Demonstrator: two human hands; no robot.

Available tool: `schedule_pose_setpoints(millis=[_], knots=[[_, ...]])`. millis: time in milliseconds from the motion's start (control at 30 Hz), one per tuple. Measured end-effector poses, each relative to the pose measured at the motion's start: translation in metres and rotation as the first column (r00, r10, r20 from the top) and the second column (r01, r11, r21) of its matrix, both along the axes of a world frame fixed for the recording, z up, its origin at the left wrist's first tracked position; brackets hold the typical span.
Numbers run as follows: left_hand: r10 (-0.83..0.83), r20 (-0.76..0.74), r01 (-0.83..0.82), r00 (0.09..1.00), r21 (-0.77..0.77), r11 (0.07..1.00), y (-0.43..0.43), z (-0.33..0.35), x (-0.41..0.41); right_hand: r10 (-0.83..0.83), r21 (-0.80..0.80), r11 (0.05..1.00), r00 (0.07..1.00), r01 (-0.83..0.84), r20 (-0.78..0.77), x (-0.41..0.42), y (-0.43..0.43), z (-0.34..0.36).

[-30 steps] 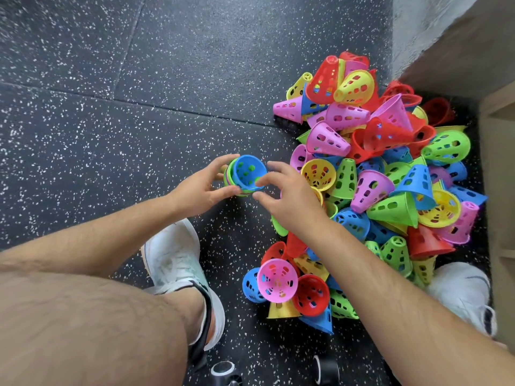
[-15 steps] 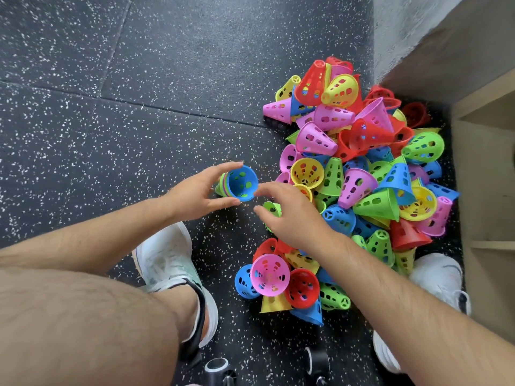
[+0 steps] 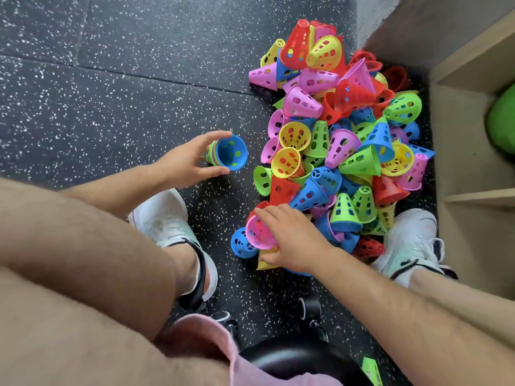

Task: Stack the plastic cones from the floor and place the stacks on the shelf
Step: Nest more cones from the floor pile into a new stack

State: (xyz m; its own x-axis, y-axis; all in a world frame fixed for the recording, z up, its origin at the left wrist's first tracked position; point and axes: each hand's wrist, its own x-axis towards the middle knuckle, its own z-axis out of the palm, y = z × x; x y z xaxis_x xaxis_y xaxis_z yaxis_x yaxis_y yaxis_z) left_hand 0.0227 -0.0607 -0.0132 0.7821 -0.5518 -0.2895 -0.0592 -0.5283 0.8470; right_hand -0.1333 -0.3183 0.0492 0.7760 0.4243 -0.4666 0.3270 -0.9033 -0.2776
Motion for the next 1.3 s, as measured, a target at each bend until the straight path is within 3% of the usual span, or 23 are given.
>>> schedule_pose_setpoints(millis=[233, 433, 700, 900, 1033, 1300], knots=[[-0.01, 0.009, 0.01, 1.0, 0.002, 1.0, 0.003, -0.003, -0.001, -0.217, 0.162, 0.963, 0.976, 0.214, 0.0, 0.008, -0.001, 0.004], [-0.008, 0.011, 0.008, 1.0, -0.003, 1.0, 0.003, -0.003, -0.002, -0.468, 0.377, 0.808, 0.882, 0.454, -0.057, 0.035, 0.003, 0.017], [-0.013, 0.03, 0.013, 0.999, 0.004, 1.0, 0.003, -0.002, -0.002, -0.574, 0.505, 0.703, 0.819, 0.501, -0.014, 0.08, 0.023, 0.013], [0.005, 0.048, -0.007, 0.999, 0.033, 0.999, 0.003, 0.0, -0.003, -0.542, 0.471, 0.765, 0.834, 0.439, 0.105, 0.106, 0.048, -0.005], [-0.003, 0.031, 0.002, 1.0, 0.037, 0.999, 0.005, -0.001, -0.003, -0.428, 0.363, 0.853, 0.9, 0.375, 0.078, 0.115, 0.052, -0.015], [-0.064, 0.013, 0.064, 0.998, 0.059, 0.996, 0.01, 0.001, 0.0, -0.309, 0.272, 0.917, 0.951, 0.293, 0.016, 0.121, 0.046, -0.015]])
